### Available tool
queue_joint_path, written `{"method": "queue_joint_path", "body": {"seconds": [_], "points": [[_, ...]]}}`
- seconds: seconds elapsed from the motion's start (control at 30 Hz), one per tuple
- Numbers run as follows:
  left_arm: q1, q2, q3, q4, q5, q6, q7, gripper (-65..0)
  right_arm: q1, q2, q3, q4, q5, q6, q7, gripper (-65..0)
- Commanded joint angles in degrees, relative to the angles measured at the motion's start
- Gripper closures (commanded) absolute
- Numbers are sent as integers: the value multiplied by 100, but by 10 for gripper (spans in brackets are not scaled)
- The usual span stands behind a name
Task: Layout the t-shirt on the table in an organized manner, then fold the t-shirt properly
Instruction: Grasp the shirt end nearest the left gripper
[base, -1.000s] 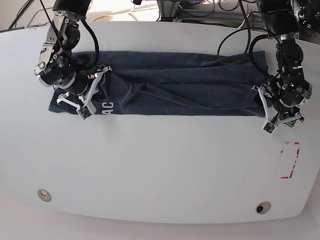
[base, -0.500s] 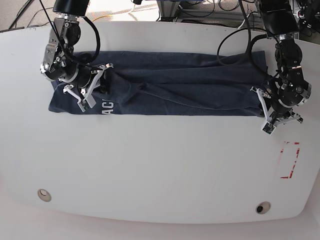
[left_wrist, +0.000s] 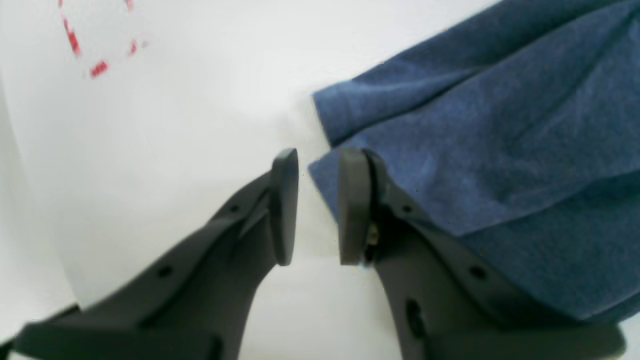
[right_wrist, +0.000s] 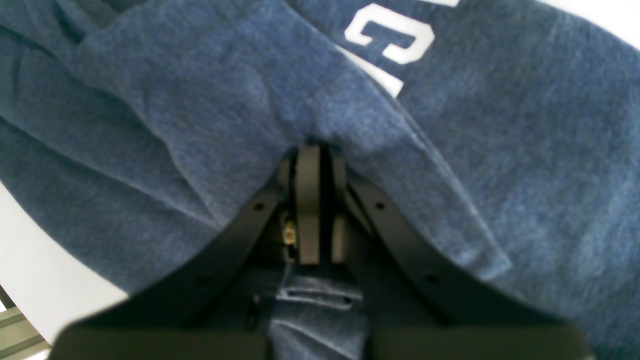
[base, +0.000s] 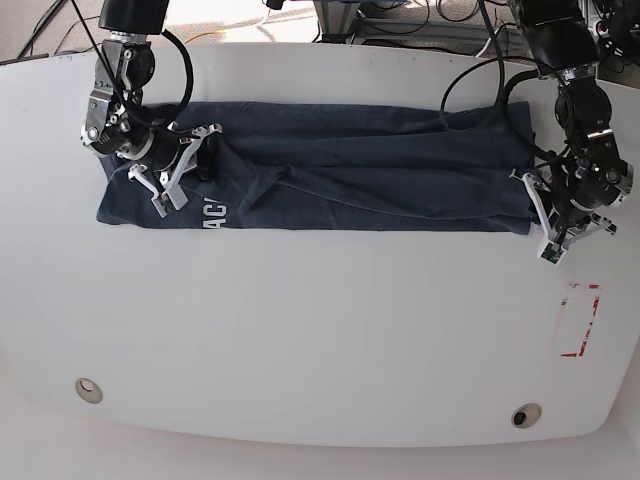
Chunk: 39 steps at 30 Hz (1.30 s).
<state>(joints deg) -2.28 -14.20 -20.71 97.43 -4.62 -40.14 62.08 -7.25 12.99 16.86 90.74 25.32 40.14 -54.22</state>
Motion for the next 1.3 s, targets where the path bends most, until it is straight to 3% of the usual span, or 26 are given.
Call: {"method": "queue_joint_path", "body": {"seconds": [0.0,0.23,0.33,0.77,1.07,1.27], "points": [[-224,-97,-237,64,-219,14,196,-192,43,59,15,38,-154,-14,-68,-30],[-216,-114,-509,81,-887,14,785,-507,61,41,6,38,-154,-14,-68,-30],[-66,-185,-597,73,-1186,14,890,-567,61,32,-3,38,-154,-14,-68,-30],[268,-457,-650,-1044,-2742,14,1005,-581,52,32,-3,38,-154,-14,-68,-30],[277,-422,-624,-1448,-2777,14,987,-579,34,50,-3,38,-154,-14,-68,-30],[277,-202,-624,-1483,-2768,14,987,-579,34,50,-3,38,-145,-14,-68,-30]]}}
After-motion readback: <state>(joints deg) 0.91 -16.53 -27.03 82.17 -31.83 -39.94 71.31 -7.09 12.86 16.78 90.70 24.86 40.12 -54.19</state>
